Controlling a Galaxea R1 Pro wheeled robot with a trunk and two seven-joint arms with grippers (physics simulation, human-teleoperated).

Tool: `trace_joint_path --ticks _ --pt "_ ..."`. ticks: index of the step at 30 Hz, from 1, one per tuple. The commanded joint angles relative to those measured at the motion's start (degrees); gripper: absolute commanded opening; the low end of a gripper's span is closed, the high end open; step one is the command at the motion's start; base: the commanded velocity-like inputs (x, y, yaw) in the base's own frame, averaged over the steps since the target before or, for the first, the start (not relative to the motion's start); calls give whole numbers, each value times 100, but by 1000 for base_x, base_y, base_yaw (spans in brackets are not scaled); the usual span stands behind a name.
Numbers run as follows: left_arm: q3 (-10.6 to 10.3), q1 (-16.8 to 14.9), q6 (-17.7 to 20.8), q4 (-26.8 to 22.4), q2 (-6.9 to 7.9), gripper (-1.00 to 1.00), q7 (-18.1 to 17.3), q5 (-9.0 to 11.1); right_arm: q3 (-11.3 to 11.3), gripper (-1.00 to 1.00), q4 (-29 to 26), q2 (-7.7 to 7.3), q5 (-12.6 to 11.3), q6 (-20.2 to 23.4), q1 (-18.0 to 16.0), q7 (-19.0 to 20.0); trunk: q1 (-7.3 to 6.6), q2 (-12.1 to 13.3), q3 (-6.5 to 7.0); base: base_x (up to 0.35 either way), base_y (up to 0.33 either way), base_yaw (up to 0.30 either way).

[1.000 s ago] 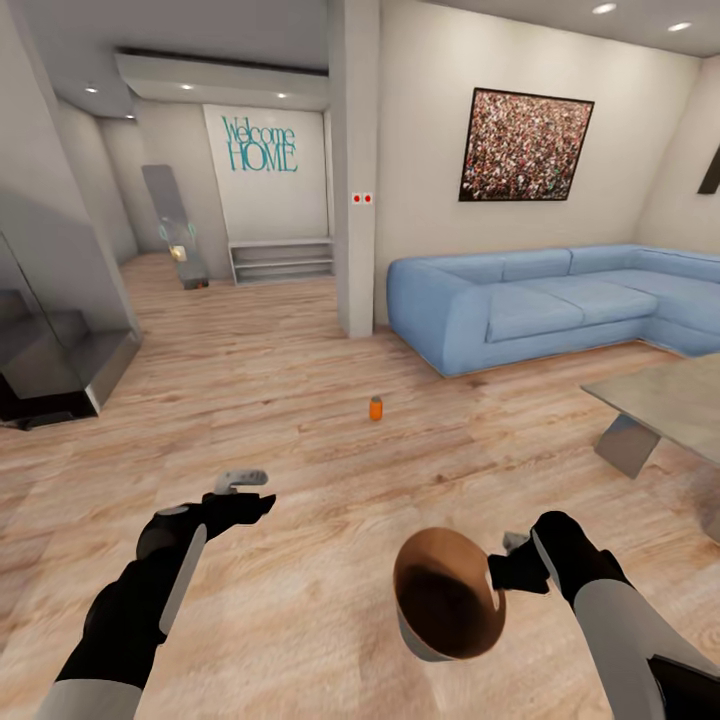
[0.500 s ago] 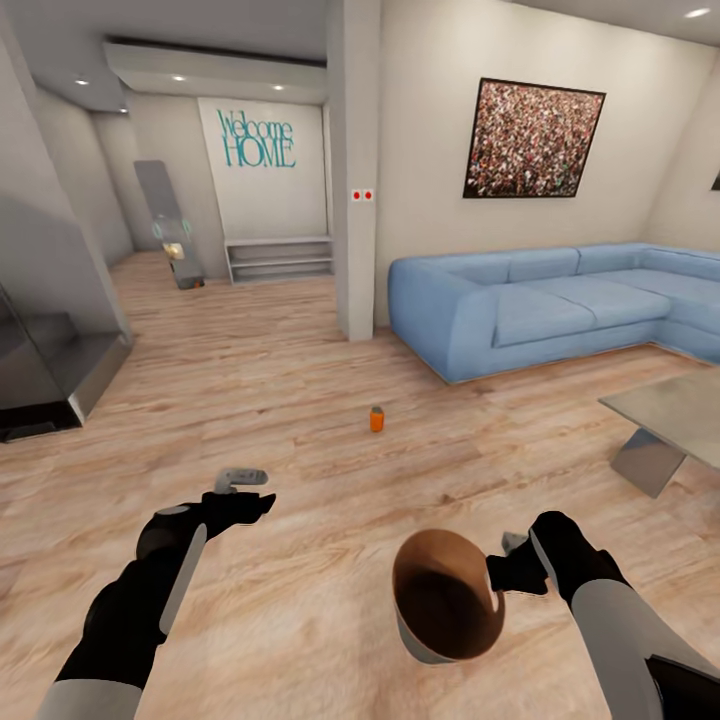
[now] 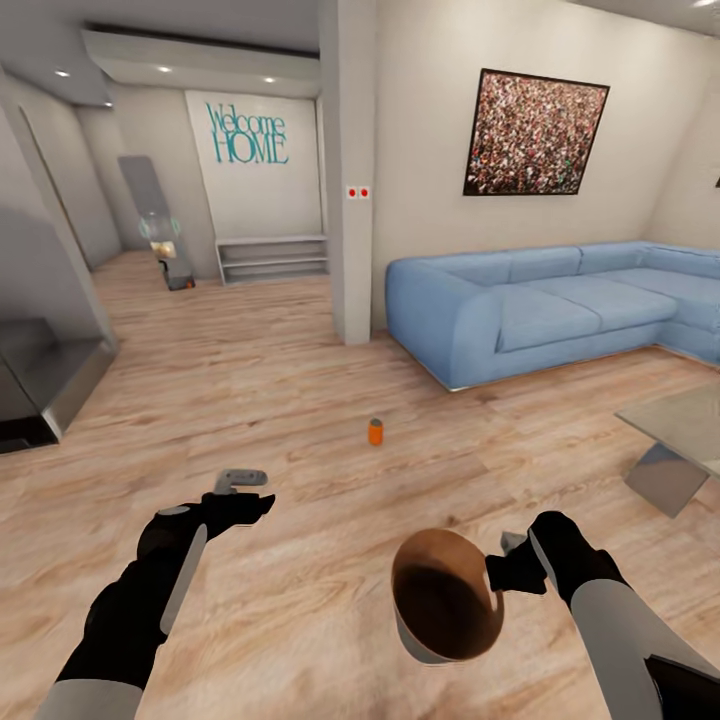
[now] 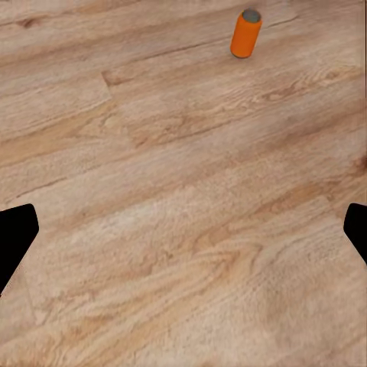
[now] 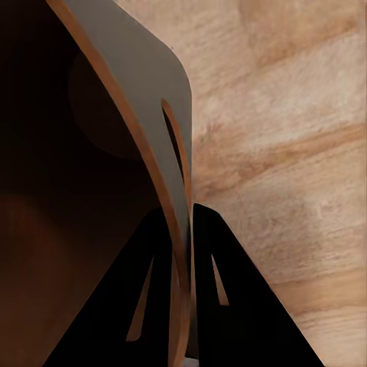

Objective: Put the three can of soda from the living room inside the tash can in the kitchen.

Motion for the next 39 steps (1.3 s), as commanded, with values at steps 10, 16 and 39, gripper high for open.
trace_joint_path --ticks 10,16,39 --pt "27 -103 743 642 522 100 -53 15 -49 -100 -7 -71 -160 36 -2 43 0 0 0 284 193 -216" --pt "34 -212 923 1033 850 100 -58 53 -64 -100 -105 -90 -163 36 -2 43 0 0 3 251 213 -221" --pt "-17 -220 936 1100 835 100 -58 49 -69 -100 -167 -15 -176 33 -2 48 0 0 48 220 260 -196"
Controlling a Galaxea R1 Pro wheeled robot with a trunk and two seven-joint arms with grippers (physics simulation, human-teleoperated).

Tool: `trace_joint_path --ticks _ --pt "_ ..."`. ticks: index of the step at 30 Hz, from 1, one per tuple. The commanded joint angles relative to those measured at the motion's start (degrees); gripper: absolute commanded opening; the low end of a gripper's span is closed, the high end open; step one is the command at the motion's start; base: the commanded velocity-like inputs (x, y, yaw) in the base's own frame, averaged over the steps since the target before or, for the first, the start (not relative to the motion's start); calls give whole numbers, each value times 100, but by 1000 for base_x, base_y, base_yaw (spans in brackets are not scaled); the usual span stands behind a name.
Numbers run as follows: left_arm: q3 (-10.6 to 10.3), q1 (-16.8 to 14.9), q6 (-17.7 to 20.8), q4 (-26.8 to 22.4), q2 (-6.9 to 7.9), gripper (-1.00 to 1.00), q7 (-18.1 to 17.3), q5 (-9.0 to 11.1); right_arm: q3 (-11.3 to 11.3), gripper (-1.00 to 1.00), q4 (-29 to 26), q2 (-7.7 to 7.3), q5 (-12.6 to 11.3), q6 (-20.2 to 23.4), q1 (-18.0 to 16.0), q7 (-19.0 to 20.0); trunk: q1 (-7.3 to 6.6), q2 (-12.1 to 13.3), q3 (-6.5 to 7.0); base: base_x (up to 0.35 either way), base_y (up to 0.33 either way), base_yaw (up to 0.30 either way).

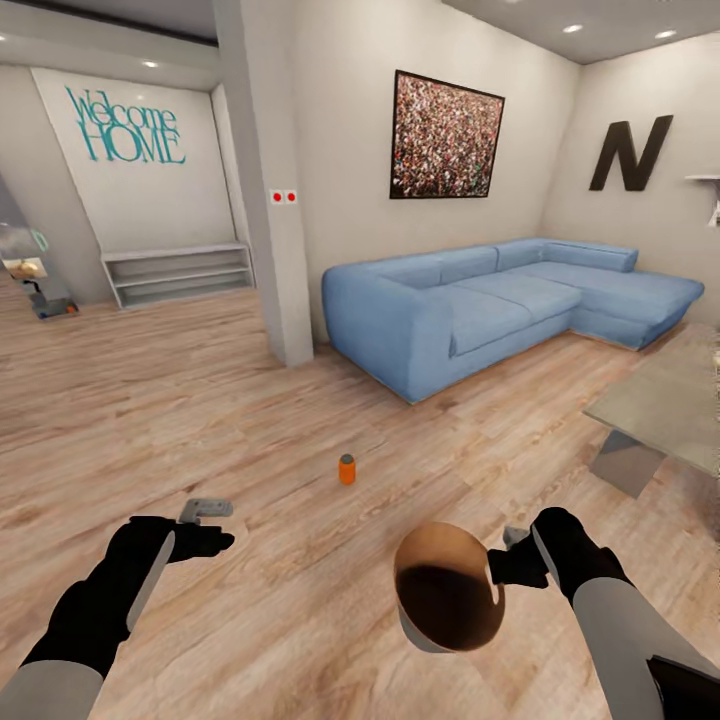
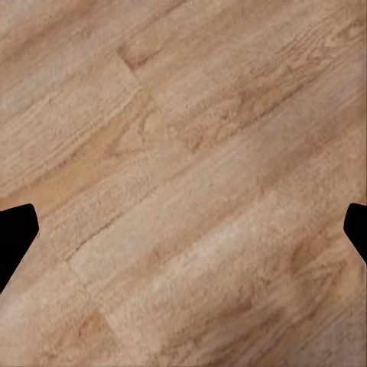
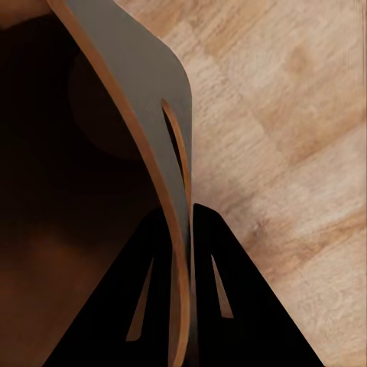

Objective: Put the three can of soda from the living room inside the tash can in the kitchen.

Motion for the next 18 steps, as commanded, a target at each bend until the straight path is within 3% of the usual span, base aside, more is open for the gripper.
trace_joint_path --ticks 1,18 --pt "0 1 -1 1 0 100 0 0 -14 -100 0 1 -177 40 -2 47 0 0 1 247 252 -239" --pt "-1 -3 -1 1 -23 100 0 0 -23 -100 0 -50 -178 42 -2 49 0 0 8 247 252 -234"
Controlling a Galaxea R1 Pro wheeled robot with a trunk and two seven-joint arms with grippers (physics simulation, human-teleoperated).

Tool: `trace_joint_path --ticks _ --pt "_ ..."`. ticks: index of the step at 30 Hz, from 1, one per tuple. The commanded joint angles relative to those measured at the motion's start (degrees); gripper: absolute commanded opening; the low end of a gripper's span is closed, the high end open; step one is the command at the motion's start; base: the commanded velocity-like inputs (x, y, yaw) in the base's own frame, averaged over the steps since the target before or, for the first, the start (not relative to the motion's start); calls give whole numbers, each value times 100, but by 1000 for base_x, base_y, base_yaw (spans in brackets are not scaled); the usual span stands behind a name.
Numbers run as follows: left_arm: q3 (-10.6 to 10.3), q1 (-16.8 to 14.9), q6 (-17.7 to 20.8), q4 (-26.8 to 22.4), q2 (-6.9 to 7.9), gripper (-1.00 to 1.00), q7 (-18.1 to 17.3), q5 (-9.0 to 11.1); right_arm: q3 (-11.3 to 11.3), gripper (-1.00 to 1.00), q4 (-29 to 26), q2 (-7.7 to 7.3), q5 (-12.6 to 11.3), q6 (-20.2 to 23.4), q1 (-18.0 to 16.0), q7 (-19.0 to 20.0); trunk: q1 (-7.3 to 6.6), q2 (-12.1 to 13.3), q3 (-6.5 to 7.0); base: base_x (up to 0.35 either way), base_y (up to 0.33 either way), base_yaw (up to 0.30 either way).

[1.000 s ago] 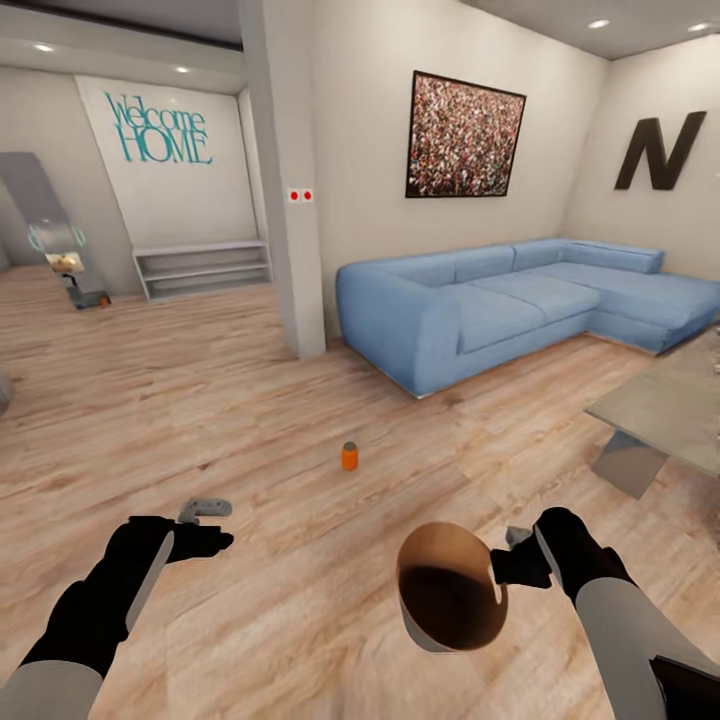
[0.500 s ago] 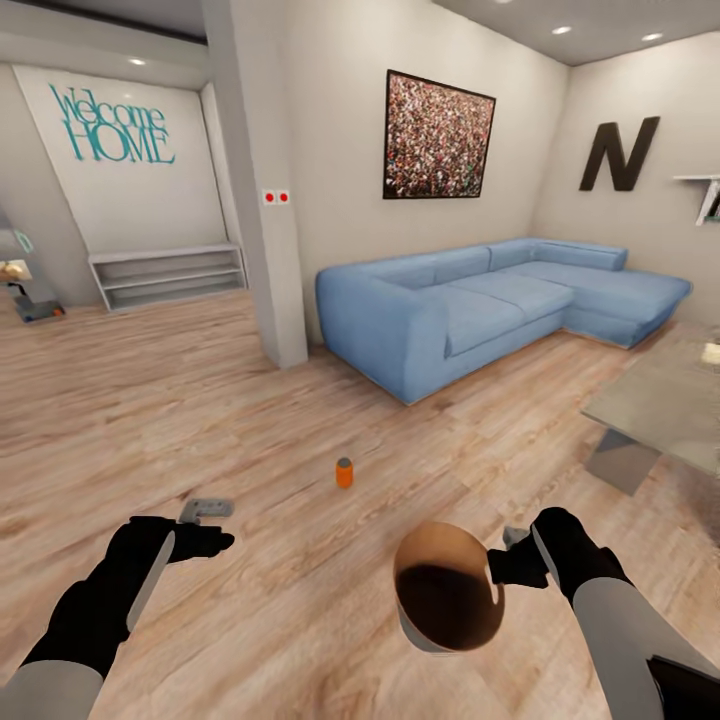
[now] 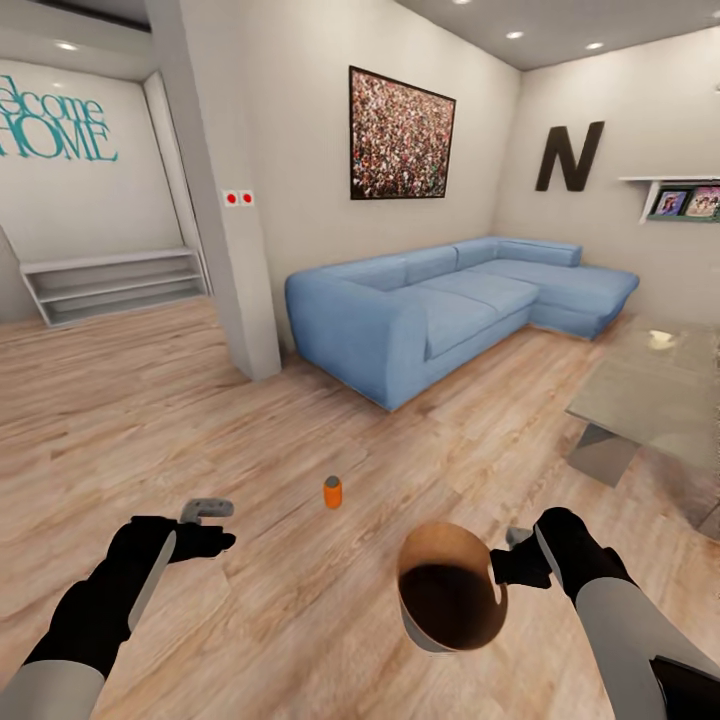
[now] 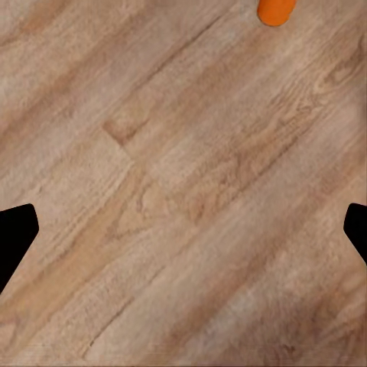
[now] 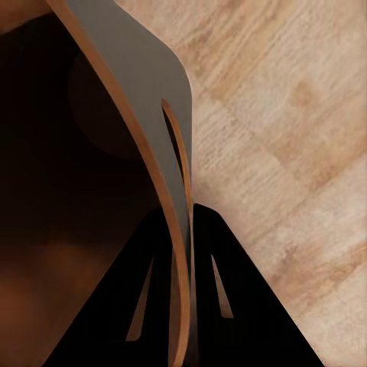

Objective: Put the three can of soda from the living room inside the tash can in the kitchen.

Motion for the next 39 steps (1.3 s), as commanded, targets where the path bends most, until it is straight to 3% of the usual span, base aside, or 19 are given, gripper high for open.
trace_joint_path --ticks 1,6,9,14,36,37,39 --pt "0 -1 0 0 -1 100 0 -1 -13 -100 0 1 -154 35 -2 43 0 0 1 247 252 -214" --pt "0 -3 0 0 -3 100 0 -3 -35 -100 0 -1 -160 35 -3 43 0 0 1 247 252 -232" --pt "-7 -3 0 0 -4 100 0 -14 -217 -100 0 -3 -157 33 -3 43 0 0 1 249 250 -245" --pt "-8 -4 0 0 -4 100 0 -17 -303 -100 0 10 -154 35 -3 43 0 0 2 251 246 -248" --pt "-9 -4 0 -3 -4 100 -14 -18 -325 -100 0 -1 -164 35 -1 60 0 0 63 259 235 -196" --pt "0 30 -33 30 -37 100 -47 16 -277 -100 -33 32 -7 28 -32 69 0 -1 62 0 0 0" --pt "0 94 -97 96 -92 100 -112 89 -204 -100 -103 97 58 50 -94 89 0 -1 62 0 0 0"
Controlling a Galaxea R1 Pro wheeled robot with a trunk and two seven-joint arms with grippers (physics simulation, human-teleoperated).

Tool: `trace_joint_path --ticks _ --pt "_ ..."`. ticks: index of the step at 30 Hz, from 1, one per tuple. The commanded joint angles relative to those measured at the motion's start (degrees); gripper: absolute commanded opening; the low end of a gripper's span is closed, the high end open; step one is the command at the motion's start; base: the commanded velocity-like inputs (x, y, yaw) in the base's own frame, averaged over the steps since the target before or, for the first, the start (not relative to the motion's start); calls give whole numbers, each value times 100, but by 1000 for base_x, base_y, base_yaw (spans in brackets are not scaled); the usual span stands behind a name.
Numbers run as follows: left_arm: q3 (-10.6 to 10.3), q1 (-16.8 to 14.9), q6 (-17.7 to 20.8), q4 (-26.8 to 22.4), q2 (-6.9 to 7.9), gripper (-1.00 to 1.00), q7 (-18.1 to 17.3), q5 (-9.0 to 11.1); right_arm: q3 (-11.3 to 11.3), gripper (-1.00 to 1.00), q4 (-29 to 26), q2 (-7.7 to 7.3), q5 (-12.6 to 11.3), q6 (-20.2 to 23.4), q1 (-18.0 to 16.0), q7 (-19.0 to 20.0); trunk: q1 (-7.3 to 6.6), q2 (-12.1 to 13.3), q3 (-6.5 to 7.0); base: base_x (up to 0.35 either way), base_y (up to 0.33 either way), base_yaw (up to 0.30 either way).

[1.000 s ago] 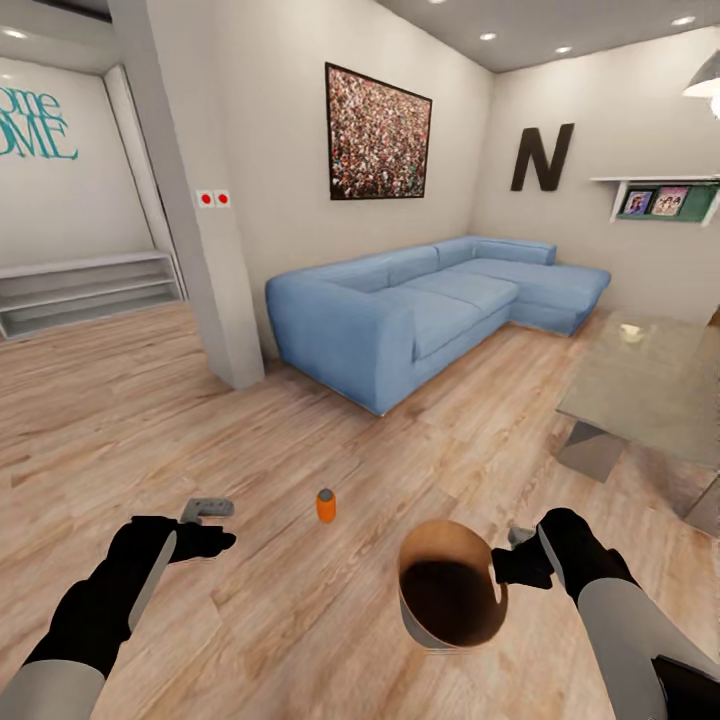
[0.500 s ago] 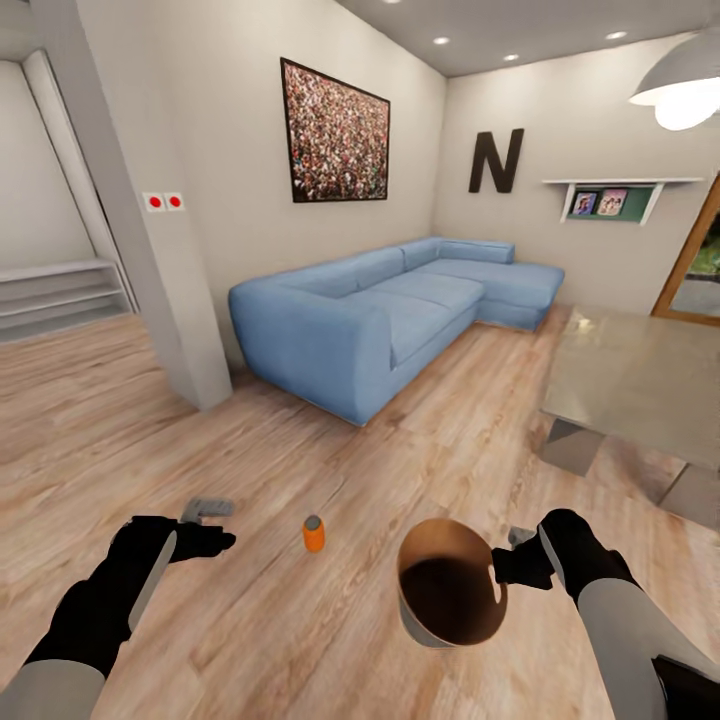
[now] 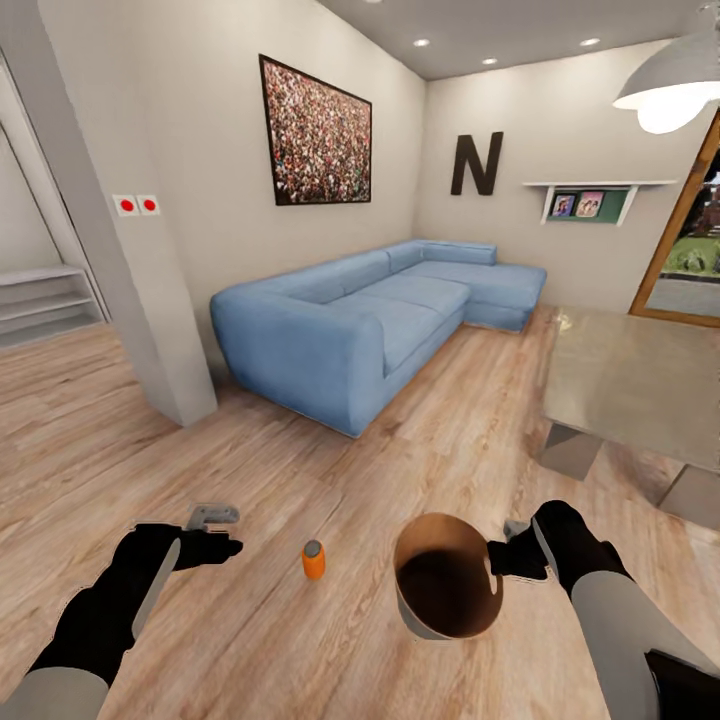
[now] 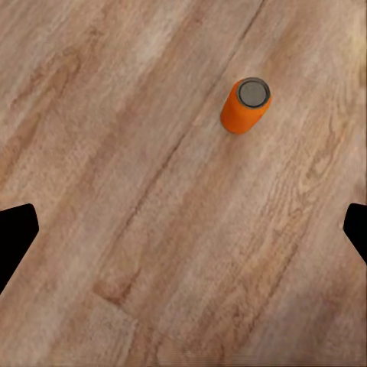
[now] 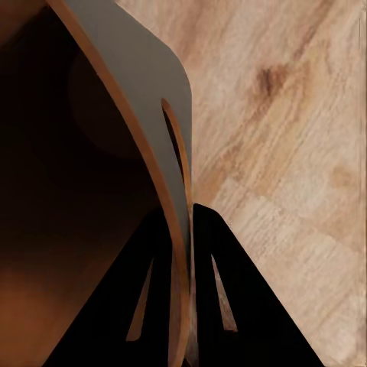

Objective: Put the three can of soda from the living room inside the tash can in the kitchen.

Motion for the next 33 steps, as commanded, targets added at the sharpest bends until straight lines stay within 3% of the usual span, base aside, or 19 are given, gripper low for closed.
trace_joint_path --ticks 1,9,15,18,21,29,30,33 --pt "0 33 -33 33 0 100 -33 33 34 -100 -33 33 -26 31 -33 50 0 0 0 0 0 0" --pt "0 281 -288 289 0 100 -290 89 368 -100 -250 59 826 11 -107 122 0 0 0 0 0 0" --pt "0 281 -478 478 0 100 -339 89 621 -100 -250 59 1424 39 -107 178 0 0 0 0 0 0" --pt "0 281 -573 571 0 100 -339 89 741 -100 -250 59 1630 61 -107 207 0 0 0 0 0 0" --pt "0 248 -668 537 0 100 -316 77 715 -100 -218 63 1798 47 -82 211 0 0 0 0 0 0" --pt "-4 508 -921 794 -136 100 -345 75 1028 -100 -461 310 2090 160 24 293 0 0 0 0 0 0" --pt "-3 520 -2073 1214 -137 100 -346 75 1981 -100 -526 313 -162 161 24 586 0 0 0 0 0 0" --pt "-2 525 -2093 1228 -140 100 -346 75 2013 -100 -534 322 -162 164 27 597 0 0 0 0 0 0"
